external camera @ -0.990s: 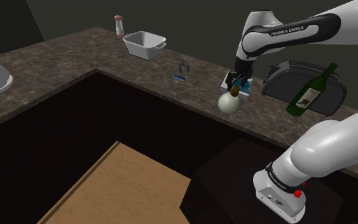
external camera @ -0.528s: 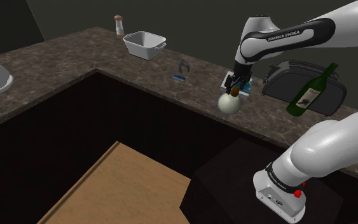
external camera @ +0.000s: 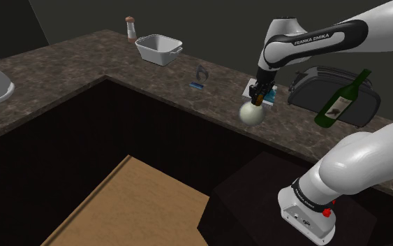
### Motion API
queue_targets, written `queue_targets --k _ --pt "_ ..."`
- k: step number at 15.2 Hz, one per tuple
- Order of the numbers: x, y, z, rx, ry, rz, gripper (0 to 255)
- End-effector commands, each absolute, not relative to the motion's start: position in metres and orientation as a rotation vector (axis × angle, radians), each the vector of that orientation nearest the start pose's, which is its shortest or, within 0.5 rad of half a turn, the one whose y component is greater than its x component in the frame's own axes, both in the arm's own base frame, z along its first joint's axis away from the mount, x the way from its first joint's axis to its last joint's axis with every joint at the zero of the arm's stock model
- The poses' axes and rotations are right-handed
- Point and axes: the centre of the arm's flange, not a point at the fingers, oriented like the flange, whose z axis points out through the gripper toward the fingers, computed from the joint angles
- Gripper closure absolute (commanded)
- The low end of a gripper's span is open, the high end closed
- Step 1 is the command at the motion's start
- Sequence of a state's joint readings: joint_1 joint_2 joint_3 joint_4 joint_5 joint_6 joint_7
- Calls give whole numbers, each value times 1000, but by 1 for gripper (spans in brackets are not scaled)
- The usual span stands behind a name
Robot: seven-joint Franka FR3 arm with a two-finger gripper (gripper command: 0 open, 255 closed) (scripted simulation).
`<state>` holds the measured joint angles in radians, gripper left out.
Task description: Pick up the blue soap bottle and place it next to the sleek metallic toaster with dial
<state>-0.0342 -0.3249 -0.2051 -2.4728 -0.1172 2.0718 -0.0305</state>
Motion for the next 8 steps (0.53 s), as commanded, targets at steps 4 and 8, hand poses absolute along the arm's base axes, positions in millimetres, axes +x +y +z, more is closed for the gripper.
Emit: queue_targets --k 4,8 --pt "411 -106 402 -3156 213 134 255" --pt "411 -106 418 -3156 213 134 255"
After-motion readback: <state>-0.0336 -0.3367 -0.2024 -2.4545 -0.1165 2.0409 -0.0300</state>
